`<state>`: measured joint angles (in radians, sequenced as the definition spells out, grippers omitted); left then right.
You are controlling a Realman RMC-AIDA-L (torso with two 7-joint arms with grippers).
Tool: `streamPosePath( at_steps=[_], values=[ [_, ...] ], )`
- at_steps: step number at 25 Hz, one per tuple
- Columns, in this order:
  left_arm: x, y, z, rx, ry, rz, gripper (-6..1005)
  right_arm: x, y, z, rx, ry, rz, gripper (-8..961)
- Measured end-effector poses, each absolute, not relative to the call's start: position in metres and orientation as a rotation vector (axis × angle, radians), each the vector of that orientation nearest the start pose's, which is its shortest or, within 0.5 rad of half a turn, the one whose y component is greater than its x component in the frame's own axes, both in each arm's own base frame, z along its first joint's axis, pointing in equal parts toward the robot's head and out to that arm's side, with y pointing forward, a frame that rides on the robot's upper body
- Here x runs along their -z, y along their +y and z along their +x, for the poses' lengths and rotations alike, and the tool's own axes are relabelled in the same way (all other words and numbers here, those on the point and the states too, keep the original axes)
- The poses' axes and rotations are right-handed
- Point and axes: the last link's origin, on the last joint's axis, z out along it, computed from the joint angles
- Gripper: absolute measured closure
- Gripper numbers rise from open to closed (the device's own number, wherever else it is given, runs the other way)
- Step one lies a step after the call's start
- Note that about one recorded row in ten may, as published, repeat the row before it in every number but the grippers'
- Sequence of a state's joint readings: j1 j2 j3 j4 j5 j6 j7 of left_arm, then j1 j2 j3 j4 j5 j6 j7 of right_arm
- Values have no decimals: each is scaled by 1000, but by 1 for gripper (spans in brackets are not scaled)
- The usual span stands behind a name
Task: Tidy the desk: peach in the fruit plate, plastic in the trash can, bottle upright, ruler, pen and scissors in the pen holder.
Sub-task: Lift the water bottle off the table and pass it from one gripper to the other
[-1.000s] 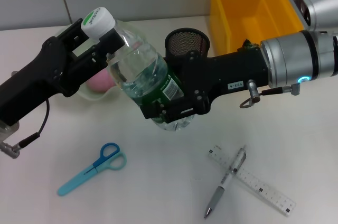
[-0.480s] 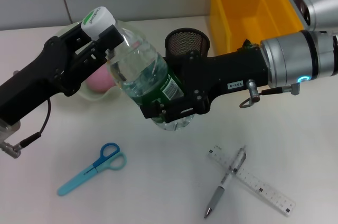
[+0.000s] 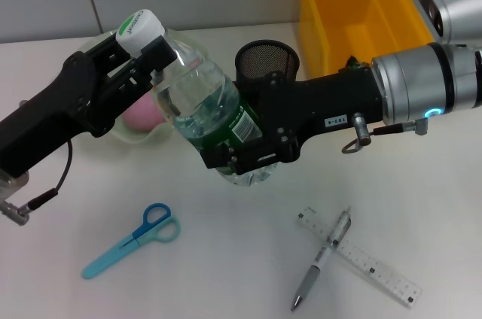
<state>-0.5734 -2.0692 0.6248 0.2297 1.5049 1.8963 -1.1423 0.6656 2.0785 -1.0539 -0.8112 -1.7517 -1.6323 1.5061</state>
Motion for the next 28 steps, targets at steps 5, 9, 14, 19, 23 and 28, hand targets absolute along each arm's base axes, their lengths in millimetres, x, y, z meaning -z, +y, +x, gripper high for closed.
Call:
streamPosePath(
  at_steps=[5, 9, 14, 19, 23, 28],
  values=[
    [-6, 301, -213, 1692, -503, -2379, 558, 12, 346, 150, -835, 185, -3028, 185],
    [-6, 301, -213, 1693, -503, -2380, 558, 12, 345, 151, -838, 165, -3031, 185],
    [-6, 301, -213, 1693, -505, -2379, 558, 12, 345, 151, -834, 168, -3028, 186],
    [-6, 301, -213, 1694, -504, -2376, 557, 13, 347, 151, -827, 171, -3020, 186],
    [-7, 302, -213, 1694, -500, -2376, 557, 13, 348, 152, -817, 175, -3015, 186],
    [-7, 302, -213, 1694, -497, -2376, 557, 12, 349, 152, -804, 179, -3013, 186]
  ],
)
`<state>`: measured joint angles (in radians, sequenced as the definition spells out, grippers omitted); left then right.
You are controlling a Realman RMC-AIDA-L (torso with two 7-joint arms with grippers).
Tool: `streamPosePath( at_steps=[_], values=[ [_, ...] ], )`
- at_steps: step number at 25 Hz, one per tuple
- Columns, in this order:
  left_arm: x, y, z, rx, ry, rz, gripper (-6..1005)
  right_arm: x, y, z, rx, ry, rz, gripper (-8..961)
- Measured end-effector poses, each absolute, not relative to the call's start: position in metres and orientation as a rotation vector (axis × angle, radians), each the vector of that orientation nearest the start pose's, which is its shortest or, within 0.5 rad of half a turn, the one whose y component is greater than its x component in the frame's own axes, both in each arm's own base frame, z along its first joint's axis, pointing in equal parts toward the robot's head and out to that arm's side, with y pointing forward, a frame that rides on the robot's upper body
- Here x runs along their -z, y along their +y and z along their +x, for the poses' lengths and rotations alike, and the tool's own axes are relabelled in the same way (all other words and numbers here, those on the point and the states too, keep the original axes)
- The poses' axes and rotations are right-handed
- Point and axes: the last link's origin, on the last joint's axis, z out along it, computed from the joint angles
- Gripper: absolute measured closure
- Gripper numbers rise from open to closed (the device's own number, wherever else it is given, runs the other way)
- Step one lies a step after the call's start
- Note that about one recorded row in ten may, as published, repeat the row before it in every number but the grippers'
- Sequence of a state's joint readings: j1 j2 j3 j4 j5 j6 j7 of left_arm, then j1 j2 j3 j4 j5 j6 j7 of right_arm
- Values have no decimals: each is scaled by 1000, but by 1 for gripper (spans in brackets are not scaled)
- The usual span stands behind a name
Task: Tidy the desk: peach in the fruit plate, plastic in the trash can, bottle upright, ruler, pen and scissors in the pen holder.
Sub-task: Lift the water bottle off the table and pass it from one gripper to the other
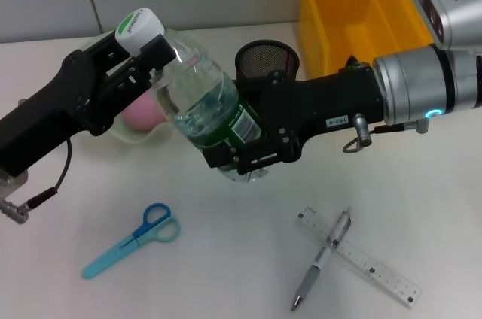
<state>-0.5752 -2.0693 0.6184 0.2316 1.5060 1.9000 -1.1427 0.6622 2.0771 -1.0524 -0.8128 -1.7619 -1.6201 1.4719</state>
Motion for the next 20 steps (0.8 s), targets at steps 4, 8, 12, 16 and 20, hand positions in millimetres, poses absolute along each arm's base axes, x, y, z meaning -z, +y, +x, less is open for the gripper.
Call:
streamPosePath(
  at_steps=[4, 8, 12, 16, 20],
  values=[
    [-7, 302, -213, 1694, -496, -2376, 557, 13, 350, 153, -798, 183, -3004, 186],
    [-7, 303, -212, 1694, -495, -2375, 556, 13, 351, 153, -790, 179, -2999, 186],
    [-7, 303, -212, 1694, -494, -2376, 556, 14, 351, 154, -778, 179, -3002, 187],
    [-8, 305, -211, 1695, -491, -2372, 557, 15, 352, 155, -760, 184, -3002, 187],
    [-8, 306, -210, 1696, -487, -2370, 557, 16, 352, 155, -747, 190, -3006, 187]
  ],
)
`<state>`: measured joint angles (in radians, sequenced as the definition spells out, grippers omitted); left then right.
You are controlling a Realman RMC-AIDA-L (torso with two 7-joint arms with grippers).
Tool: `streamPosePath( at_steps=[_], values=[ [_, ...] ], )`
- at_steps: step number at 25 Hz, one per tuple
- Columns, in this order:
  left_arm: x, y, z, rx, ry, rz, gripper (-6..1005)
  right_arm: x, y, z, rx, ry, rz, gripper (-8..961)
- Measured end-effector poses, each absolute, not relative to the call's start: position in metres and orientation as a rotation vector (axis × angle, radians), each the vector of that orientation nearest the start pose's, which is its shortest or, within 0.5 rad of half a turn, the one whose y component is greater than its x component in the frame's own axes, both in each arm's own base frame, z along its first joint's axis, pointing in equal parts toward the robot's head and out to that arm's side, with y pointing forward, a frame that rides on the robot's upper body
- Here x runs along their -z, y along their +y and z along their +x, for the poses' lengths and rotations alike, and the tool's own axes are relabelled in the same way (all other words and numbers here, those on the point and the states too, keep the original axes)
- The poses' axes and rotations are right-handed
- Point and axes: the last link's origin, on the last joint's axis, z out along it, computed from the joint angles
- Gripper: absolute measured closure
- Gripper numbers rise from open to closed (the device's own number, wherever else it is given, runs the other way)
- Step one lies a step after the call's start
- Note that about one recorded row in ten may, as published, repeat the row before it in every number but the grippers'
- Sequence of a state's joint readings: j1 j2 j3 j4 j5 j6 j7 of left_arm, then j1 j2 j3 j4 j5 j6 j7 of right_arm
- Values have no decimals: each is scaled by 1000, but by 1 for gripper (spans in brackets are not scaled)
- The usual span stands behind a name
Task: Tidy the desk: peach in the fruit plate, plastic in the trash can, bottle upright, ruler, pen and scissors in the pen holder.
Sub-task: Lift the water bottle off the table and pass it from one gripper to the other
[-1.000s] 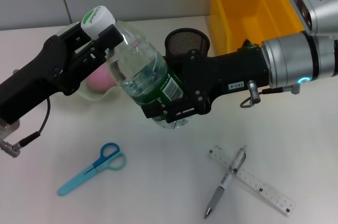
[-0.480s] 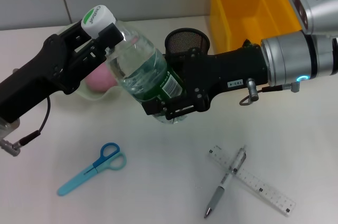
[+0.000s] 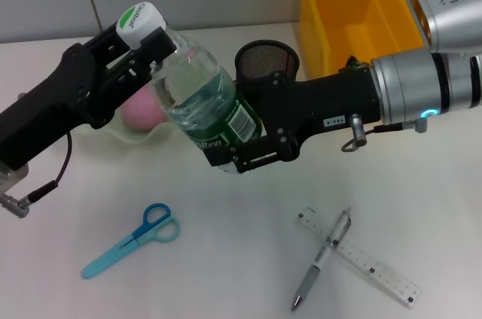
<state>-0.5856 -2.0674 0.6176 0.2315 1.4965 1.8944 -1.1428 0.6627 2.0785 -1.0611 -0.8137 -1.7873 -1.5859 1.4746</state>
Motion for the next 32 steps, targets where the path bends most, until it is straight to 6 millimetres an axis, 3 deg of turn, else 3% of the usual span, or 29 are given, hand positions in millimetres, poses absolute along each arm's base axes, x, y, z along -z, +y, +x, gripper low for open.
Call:
streamPosePath(
  at_steps=[32],
  values=[
    [-16, 311, -209, 1702, -476, -2354, 558, 29, 352, 176, -570, 292, -3026, 188]
  ],
)
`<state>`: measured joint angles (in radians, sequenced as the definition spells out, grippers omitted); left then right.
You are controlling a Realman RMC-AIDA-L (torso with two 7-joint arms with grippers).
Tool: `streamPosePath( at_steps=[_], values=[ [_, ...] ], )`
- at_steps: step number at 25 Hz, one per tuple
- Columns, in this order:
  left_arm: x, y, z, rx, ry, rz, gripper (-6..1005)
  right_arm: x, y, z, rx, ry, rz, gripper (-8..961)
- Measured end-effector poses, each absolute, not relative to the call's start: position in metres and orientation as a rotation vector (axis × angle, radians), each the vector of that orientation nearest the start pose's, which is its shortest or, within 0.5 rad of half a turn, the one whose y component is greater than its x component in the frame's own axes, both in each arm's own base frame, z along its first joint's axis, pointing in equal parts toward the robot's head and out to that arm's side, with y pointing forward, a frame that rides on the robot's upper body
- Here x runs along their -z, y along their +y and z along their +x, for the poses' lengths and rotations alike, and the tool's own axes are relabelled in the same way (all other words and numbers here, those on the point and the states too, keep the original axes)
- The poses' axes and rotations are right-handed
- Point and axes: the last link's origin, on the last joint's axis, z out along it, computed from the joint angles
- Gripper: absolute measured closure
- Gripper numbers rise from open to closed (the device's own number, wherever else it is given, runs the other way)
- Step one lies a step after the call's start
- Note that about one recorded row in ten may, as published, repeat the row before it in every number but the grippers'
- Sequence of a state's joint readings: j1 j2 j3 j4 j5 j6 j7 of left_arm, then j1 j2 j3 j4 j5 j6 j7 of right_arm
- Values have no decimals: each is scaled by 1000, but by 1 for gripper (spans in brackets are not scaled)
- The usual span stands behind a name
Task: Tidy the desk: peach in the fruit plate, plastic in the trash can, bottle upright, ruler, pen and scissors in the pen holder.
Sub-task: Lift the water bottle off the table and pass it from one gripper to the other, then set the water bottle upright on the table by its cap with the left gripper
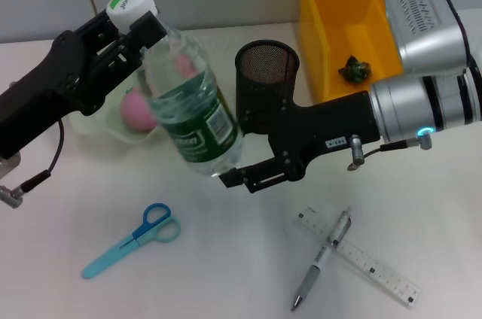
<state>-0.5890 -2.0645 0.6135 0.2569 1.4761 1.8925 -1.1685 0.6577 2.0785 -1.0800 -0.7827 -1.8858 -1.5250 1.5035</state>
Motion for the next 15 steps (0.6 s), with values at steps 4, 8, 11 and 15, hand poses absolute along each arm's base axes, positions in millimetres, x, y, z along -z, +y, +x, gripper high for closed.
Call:
streamPosePath(
  at_steps=[4, 8, 11, 15],
  values=[
    [-15, 312, -209, 1692, -481, -2353, 557, 32, 353, 181, -528, 309, -3020, 188],
    [-15, 314, -213, 1658, -492, -2346, 557, 33, 352, 189, -509, 320, -3002, 188],
    [-19, 312, -223, 1594, -478, -2337, 557, 33, 350, 195, -520, 321, -2976, 188],
    [-24, 308, -232, 1540, -453, -2326, 556, 33, 348, 198, -549, 321, -2961, 188]
  ],
)
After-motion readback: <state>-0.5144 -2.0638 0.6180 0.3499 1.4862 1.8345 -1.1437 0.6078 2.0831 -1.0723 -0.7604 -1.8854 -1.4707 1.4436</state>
